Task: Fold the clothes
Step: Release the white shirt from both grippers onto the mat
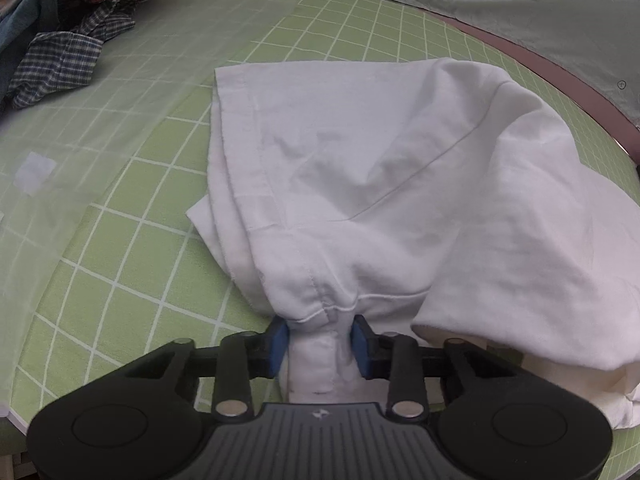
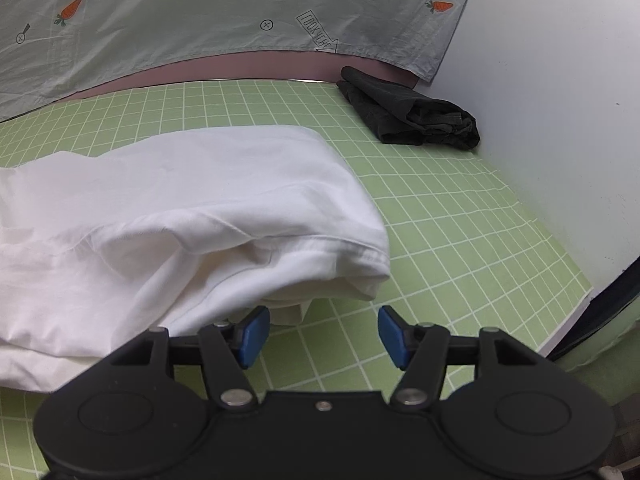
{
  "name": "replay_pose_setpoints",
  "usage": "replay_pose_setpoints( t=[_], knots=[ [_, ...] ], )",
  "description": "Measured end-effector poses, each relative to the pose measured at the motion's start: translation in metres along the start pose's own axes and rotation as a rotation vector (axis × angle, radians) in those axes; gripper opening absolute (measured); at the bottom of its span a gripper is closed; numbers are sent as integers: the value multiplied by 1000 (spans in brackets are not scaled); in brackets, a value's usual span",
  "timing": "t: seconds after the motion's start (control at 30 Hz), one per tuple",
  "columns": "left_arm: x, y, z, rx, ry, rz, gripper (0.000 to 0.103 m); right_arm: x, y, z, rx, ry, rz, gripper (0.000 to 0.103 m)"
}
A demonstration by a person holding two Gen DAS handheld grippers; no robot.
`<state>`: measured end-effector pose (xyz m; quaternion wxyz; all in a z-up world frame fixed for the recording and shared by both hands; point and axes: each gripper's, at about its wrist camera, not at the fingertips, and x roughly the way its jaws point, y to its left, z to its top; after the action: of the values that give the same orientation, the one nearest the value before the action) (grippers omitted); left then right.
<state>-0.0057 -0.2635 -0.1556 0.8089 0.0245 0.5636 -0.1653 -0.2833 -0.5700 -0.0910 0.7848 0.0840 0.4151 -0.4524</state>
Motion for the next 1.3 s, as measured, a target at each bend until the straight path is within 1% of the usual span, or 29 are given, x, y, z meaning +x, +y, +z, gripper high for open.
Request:
replay_pose_setpoints(
  t=[0.03,0.07,0.13,0.17,0.27,0.3,0.33,0.37,0.4,0.43,0.47,0.5,0.53,0.57,0.67,0.7,0.77,0.83,0.9,0.97,1.0,1.03,1.1,1.17,1.2,1.3],
  knots=[
    [-2,1,2,2,-10,7,22,-1,2,-1,5,1,-11,61],
    [-5,2,6,16,-30,35,20,-2,4,0,15,3,-14,61],
    [-9,11,19,39,-82,113,19,-5,8,1,24,3,-10,61],
    [-9,21,27,36,-106,148,19,-6,11,2,18,0,-12,61],
    [-10,57,55,-15,-171,269,18,-11,19,7,0,-9,-18,61],
    [-11,69,64,-35,-185,294,18,-13,22,8,-7,-12,-20,61],
    [-12,80,71,-61,-188,286,18,-13,23,9,1,-9,-16,61],
    [-17,90,78,-98,-192,257,18,-14,23,10,9,-6,-13,61],
    [-20,93,81,-120,-192,242,19,-15,22,11,18,2,-10,61],
    [-23,93,83,-130,-189,238,21,-15,21,11,27,11,-7,61],
    [-25,89,84,-120,-187,246,22,-16,19,10,34,19,-8,61],
    [-27,84,82,-109,-188,255,26,-17,16,9,40,27,-8,61],
    [-28,80,81,-101,-189,261,27,-18,11,8,55,38,-17,61],
    [-29,78,80,-107,-188,253,27,-18,6,8,70,48,-26,61],
    [-34,75,77,-146,-185,210,35,-21,-17,9,140,62,-47,61],
    [-37,72,77,-151,-191,205,39,-21,-23,12,150,55,-62,61],
    [-45,67,78,-151,-209,206,42,-20,-36,19,176,39,-84,61],
    [-55,61,81,-156,-242,206,52,-19,-48,29,212,18,-98,61],
    [-67,56,85,-164,-283,196,53,-13,-57,41,242,-4,-81,61],
    [-74,48,88,-158,-309,180,60,-2,-62,54,252,-20,-61,61],
    [-76,43,90,-153,-320,171,65,5,-64,61,259,-25,-45,61],
    [-76,36,93,-143,-322,160,67,12,-65,67,266,-30,-29,59],
    [-70,19,98,-123,-303,151,68,29,-64,81,254,-31,-3,57],
    [-58,0,102,-107,-277,140,71,49,-59,96,235,-23,15,57],
    [-51,-10,104,-98,-262,130,75,59,-57,103,230,-15,26,57],
    [-24,-40,112,-58,-221,111,76,88,-51,122,212,5,57,57]
  ],
)
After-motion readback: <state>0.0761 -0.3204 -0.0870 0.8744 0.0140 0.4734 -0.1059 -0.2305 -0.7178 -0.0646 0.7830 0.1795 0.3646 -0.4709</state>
